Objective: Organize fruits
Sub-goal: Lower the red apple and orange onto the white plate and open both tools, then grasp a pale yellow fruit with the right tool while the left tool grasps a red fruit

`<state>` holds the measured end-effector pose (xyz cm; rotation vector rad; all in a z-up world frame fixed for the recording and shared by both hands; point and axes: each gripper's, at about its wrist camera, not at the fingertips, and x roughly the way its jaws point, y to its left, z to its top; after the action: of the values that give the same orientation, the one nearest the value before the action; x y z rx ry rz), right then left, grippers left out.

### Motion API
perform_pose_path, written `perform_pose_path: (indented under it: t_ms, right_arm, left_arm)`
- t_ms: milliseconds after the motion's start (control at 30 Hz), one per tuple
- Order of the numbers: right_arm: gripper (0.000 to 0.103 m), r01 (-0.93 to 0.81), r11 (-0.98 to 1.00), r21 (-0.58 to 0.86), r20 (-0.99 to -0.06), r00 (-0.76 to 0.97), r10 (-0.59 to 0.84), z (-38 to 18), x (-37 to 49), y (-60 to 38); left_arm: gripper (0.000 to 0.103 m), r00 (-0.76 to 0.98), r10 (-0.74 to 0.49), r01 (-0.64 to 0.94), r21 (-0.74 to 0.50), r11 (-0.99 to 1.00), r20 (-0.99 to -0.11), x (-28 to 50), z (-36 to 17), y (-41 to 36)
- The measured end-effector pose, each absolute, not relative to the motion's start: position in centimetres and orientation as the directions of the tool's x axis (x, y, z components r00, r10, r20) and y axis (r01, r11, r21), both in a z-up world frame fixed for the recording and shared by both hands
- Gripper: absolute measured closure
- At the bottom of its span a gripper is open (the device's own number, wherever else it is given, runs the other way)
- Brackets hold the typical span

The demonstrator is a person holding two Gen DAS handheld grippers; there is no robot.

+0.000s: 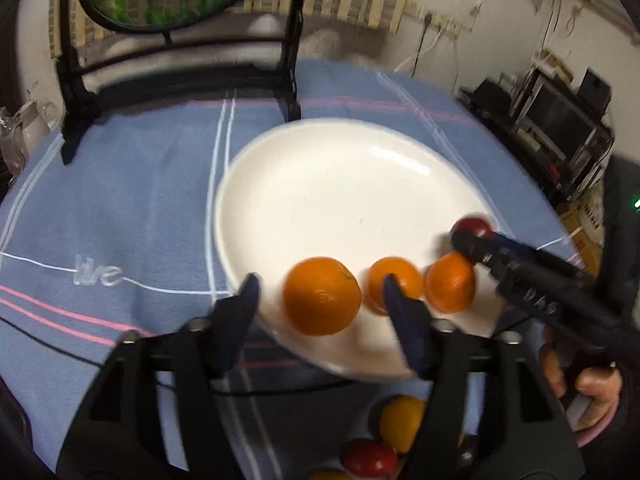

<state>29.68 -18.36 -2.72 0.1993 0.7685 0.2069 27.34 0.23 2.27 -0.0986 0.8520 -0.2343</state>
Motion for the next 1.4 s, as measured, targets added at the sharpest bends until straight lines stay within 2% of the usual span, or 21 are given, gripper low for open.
perform_pose_path:
  t_ms: [167, 233, 300, 367, 633, 800, 1233, 1400]
  right_arm:
    - [0.037, -0.185, 0.965, 0.186, -0.558, 0.788, 0.259, 0.8, 24.5, -17.9]
    - [0.037, -0.209, 0.965, 0.16, -0.54, 0.799, 0.263, 1.2, 22.2, -17.7]
    - [0.037, -0.235, 0.961, 0.148, -0.54, 0.795, 0.278, 0.7, 19.9, -17.4]
    - [0.037, -0.256, 0.955, 0.148, -0.562, 0.773, 0.294, -0.2, 17.7, -16.9]
    - [0.036, -0.355, 0.915, 0.192, -0.602, 0.693, 0.396, -2.1, 11.0, -15.3]
    - [0.036, -0.393, 0.898, 0.199, -0.676, 0.608, 0.416, -3.6, 10.6, -13.8]
    - [0.036, -0.38, 0.89, 0.251, -0.729, 0.53, 0.432, -4.9, 11.5, -13.4]
    - [0.046, -0.356, 0.899, 0.255, -0.741, 0.525, 0.418, -5.1, 12.2, -13.2]
  left_arm:
    - [0.007, 0.76, -0.213, 0.153, -0.149, 0.977, -0.614, 22.5, 6.5, 2.7]
    - [0.003, 0.79, -0.17, 0.122, -0.121, 0.985, -0.589, 20.7, 6.8, 3.5]
    - [0.002, 0.811, -0.1, 0.065, -0.082, 0.995, -0.576, 18.7, 6.0, 4.6]
    - [0.002, 0.79, -0.059, 0.025, -0.063, 0.998, -0.611, 17.6, 4.6, 5.3]
    - [0.002, 0.735, -0.072, -0.005, -0.111, 0.994, -0.674, 13.9, 1.4, 6.5]
    - [0.002, 0.74, -0.058, -0.004, -0.09, 0.996, -0.67, 13.0, 1.0, 6.5]
    - [0.002, 0.729, -0.046, -0.026, -0.094, 0.995, -0.683, 12.9, 0.6, 6.9]
    - [0.002, 0.724, -0.048, -0.028, -0.099, 0.995, -0.688, 12.9, 0.6, 7.0]
